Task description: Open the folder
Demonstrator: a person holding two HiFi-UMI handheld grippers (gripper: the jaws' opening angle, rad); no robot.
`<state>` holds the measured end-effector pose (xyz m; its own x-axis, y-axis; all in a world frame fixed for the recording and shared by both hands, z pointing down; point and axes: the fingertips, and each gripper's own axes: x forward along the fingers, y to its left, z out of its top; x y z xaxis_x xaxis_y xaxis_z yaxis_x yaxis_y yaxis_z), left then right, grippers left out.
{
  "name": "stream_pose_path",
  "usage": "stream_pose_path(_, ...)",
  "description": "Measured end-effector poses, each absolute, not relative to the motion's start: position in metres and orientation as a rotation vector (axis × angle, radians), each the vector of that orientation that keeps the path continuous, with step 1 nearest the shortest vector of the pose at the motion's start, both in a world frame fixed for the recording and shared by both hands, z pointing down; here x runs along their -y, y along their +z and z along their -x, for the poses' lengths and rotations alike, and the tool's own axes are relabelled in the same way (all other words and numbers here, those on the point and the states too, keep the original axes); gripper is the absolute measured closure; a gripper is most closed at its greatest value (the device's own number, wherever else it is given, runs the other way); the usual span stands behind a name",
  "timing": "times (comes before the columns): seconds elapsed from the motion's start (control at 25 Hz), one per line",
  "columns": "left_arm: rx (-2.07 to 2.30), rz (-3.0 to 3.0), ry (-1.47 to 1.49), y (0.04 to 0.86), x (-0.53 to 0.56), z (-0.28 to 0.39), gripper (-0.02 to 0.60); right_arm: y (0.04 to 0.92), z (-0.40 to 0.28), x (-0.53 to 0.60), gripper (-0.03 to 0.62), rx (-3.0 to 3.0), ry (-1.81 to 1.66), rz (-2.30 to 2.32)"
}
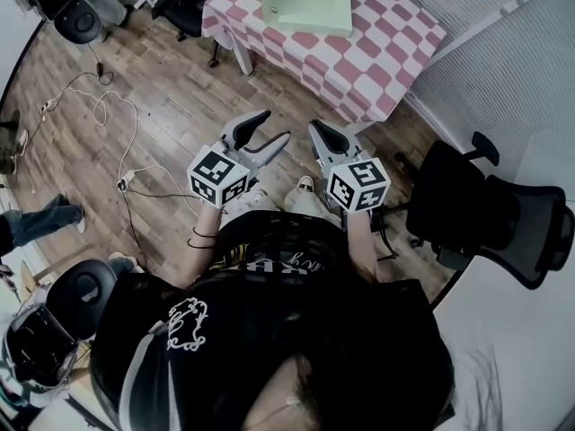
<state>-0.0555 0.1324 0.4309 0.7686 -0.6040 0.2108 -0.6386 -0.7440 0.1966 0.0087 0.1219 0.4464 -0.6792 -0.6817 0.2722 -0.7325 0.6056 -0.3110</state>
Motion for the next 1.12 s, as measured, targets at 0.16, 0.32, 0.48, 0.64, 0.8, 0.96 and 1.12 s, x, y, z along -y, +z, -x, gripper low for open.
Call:
stream_pose_path(0.16,0.945,-2.711,0.181,0.432,-0.148,0.073,0.334,0.447,0.013,-0.137,0.563,2.688,0.593,-1.191)
stream_pose_path(0.32,0.934,-2.713,0.17,0.432,-0.157,0.086,0.334,0.448,0.028,-0.149,0.563,2.674,0.585,-1.19)
stream_pose_path(0.48,0.922,-2.719,0.164,0.431,-0.163,0.095,0.334,0.448,0.036,-0.156,0.563,2.662,0.573,-1.196)
stream_pose_path(0.64,0.918,-2.724,0.156,0.43,-0.167,0.101,0.334,0.447,0.042,-0.159,0.563,2.657,0.561,-1.2)
stream_pose_path(0.8,0.918,-2.724,0.157,0.43,-0.17,0.105,0.334,0.447,0.047,-0.162,0.563,2.65,0.545,-1.192)
stream_pose_path(0.96,0.925,-2.716,0.162,0.432,-0.17,0.11,0.334,0.447,0.052,-0.162,0.563,2.649,0.536,-1.183)
stream_pose_path(1.12,0.941,-2.719,0.152,0.43,-0.166,0.114,0.334,0.445,0.056,-0.158,0.563,2.656,0.514,-1.172)
